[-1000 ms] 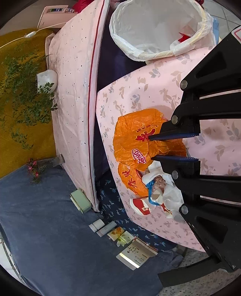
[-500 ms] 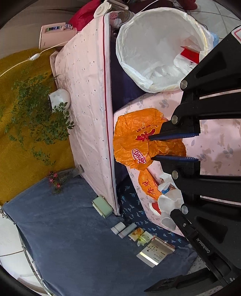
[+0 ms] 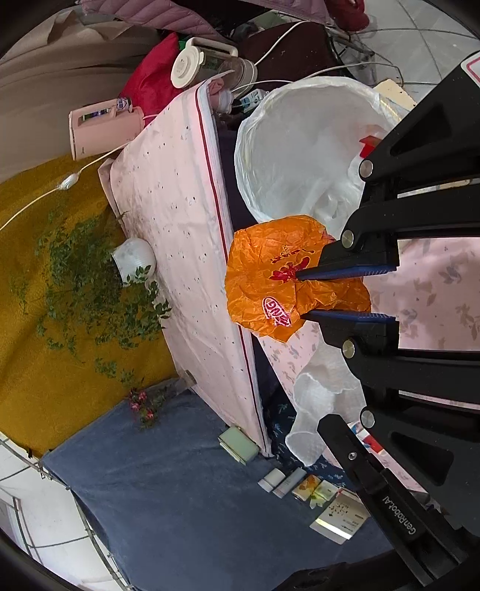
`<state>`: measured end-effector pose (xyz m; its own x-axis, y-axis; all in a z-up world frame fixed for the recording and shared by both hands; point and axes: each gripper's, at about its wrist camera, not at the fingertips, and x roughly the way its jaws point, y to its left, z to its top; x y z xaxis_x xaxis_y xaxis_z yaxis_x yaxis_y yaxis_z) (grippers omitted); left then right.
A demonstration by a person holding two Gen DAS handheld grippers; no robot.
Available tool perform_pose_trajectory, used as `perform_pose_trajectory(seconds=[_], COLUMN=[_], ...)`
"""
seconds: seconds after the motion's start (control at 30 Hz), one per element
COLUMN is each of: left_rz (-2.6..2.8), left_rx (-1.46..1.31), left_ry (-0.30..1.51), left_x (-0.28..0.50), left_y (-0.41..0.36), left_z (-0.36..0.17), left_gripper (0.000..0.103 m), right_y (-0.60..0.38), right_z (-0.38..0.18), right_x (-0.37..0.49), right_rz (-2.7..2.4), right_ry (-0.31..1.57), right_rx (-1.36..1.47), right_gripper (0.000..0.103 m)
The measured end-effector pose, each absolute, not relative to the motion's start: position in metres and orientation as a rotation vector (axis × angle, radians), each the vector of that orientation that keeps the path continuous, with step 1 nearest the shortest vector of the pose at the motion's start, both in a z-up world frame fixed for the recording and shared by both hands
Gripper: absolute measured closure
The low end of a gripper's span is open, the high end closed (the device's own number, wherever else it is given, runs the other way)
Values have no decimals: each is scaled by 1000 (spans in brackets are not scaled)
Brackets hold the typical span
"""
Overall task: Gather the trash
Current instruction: 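Carry the orange bag over the white bin and open the right tool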
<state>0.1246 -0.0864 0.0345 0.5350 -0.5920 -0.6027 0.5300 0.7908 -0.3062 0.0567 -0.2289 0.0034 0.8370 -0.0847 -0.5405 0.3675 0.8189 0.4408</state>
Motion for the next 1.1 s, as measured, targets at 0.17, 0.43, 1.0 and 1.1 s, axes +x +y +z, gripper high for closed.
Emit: perform_pose_trajectory(seconds=[0.17, 0.43, 1.0, 1.1], left_rz=[-715, -759, -753, -724], left_rx=[-71, -30, -20, -34], left_ry=[778, 800, 839, 832], left_x=[120, 117, 126, 130], left_y=[-117, -157, -190, -181], left_z=[26, 20, 11, 10], left_gripper=[100, 100, 75, 64], right_y=[-255, -286, -311, -308], right_z=[-5, -20, -38, -38], right_x=[46, 35, 33, 34], right_rz=[-287, -327, -359, -362], right_ry=[528, 534, 554, 551], right_rx=[596, 636, 669, 673], right_gripper=[89, 89, 83, 81])
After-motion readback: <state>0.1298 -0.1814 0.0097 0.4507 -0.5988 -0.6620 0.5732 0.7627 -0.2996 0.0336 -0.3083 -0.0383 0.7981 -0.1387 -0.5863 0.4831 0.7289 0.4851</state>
